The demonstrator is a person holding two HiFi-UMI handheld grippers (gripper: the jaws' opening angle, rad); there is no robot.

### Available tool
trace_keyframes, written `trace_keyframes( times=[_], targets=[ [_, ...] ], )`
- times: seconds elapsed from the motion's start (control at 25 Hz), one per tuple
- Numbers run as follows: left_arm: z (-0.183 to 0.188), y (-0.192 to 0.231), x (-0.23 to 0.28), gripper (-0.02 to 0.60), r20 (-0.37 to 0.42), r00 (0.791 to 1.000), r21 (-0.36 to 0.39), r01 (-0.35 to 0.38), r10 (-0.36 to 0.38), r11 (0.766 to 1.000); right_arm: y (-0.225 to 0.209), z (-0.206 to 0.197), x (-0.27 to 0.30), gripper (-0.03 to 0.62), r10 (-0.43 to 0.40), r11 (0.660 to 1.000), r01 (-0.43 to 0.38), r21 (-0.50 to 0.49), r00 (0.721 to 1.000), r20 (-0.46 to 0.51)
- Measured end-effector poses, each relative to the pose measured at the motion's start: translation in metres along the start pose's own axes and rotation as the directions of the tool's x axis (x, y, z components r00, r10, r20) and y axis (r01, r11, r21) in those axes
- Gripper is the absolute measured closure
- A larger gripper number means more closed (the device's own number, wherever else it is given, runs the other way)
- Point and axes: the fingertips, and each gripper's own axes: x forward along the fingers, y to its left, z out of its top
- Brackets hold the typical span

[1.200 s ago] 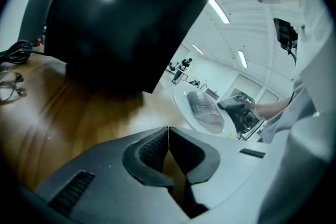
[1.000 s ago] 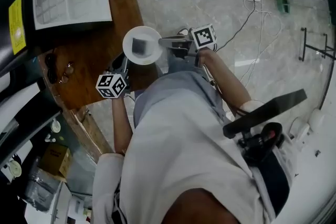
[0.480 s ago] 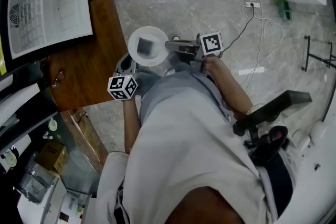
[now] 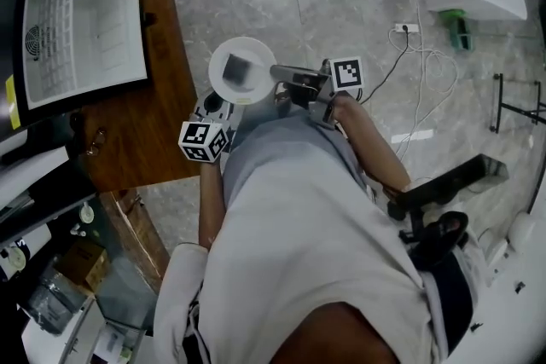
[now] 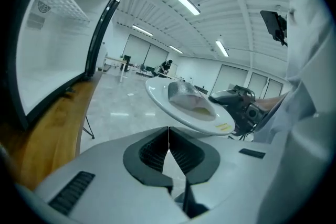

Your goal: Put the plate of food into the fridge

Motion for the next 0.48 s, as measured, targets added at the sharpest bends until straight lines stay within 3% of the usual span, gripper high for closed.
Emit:
trace_keyframes(
  times=[0.2, 0.48],
  targets=[
    [0.054, 0.026, 0.022, 0.561, 0.018, 1.0, 0.043, -0.012, 0.011, 0.999, 0.011, 0.052, 0.027, 0.57, 0.017, 1.0, -0.017, 0.017, 1.0, 0.022],
    [0.165, 0.159, 0.106, 0.561, 0.042, 0.999, 0.032, -0.011, 0.009, 0.999, -0.005, 0.21, 0.147, 0.57, 0.044, 0.998, -0.044, 0.035, 0.999, -0.004]
  ],
)
